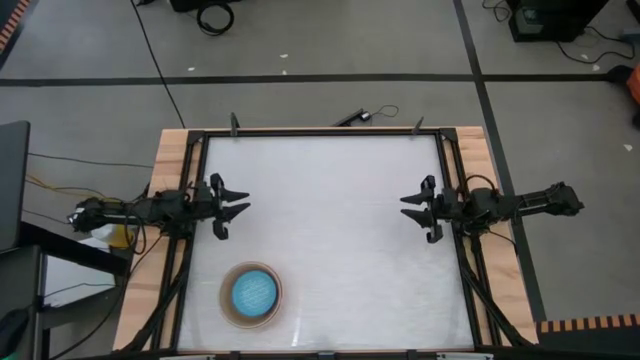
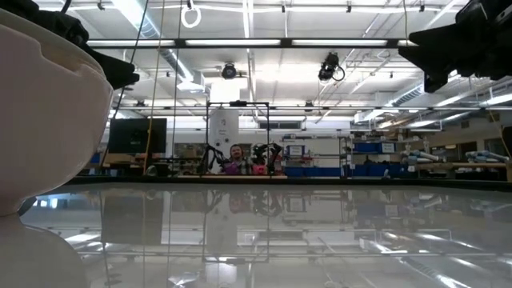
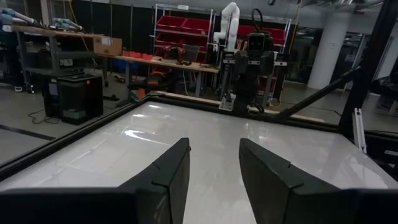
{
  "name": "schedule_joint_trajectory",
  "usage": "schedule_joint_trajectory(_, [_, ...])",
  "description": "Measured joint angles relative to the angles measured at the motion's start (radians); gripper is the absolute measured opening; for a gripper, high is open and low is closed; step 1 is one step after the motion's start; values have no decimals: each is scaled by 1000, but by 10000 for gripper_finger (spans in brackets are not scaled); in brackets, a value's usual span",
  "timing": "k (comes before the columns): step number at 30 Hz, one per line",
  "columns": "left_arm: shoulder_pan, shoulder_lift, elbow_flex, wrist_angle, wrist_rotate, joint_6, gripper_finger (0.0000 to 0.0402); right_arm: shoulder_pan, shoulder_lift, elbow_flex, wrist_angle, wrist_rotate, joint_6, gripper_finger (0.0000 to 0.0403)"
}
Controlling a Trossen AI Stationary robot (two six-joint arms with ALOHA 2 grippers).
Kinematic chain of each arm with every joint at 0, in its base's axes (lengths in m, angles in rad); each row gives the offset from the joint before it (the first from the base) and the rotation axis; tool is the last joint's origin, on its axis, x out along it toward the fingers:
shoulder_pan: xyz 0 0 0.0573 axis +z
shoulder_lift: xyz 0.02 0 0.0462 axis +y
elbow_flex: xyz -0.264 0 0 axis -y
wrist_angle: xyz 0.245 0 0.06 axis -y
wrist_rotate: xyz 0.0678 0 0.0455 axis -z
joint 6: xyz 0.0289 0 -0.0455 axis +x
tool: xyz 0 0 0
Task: Nest bowls inside each other
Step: Return to Home Position
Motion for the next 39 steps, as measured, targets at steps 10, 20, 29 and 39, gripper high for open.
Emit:
schedule_joint_trajectory(10, [0,0,0,0,-1,0,142,0,0,0,6,0,92,158])
schedule_joint_trajectory(20, [0,0,0,0,-2,1,142,0,0,0,7,0,93,158])
schedule_joint_trajectory(29, [0,0,0,0,-2,1,142,0,0,0,7,-1,93,158])
schedule_joint_trajectory(39, [0,0,0,0,-2,1,142,0,0,0,7,-1,93,158])
